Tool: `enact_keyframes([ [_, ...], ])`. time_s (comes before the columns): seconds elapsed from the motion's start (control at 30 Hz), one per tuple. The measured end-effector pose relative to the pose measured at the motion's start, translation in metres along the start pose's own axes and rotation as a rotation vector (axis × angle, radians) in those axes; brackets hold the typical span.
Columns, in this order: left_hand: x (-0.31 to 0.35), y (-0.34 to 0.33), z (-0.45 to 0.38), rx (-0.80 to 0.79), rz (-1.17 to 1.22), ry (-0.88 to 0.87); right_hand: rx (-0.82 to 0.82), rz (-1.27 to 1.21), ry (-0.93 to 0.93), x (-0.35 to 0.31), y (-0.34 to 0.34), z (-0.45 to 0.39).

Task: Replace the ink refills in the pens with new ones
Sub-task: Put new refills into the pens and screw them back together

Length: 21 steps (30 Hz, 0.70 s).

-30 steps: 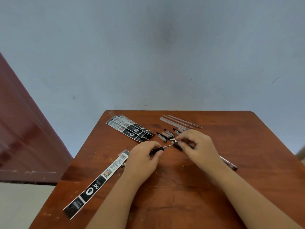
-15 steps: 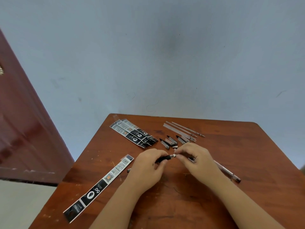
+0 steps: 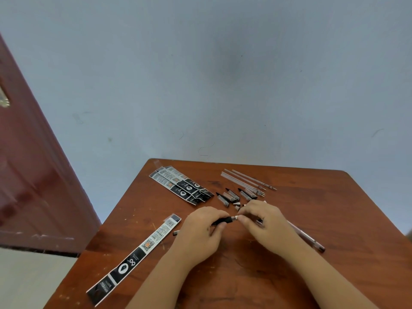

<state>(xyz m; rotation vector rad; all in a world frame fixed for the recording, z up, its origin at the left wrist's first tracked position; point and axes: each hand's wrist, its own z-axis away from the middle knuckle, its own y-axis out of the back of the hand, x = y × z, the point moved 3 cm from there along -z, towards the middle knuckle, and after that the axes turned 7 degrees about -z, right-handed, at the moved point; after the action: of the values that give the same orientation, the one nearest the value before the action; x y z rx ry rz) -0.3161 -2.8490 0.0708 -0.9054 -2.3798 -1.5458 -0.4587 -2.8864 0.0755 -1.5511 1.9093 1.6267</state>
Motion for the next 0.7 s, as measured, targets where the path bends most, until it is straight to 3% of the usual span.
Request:
enact_keyframes([
  [0.7,-0.0021,-0.0024,-0.0006,0.022,0.014,-0.026,-0.081,0.043,0.026,0.0045,0.0035,-0.0003],
])
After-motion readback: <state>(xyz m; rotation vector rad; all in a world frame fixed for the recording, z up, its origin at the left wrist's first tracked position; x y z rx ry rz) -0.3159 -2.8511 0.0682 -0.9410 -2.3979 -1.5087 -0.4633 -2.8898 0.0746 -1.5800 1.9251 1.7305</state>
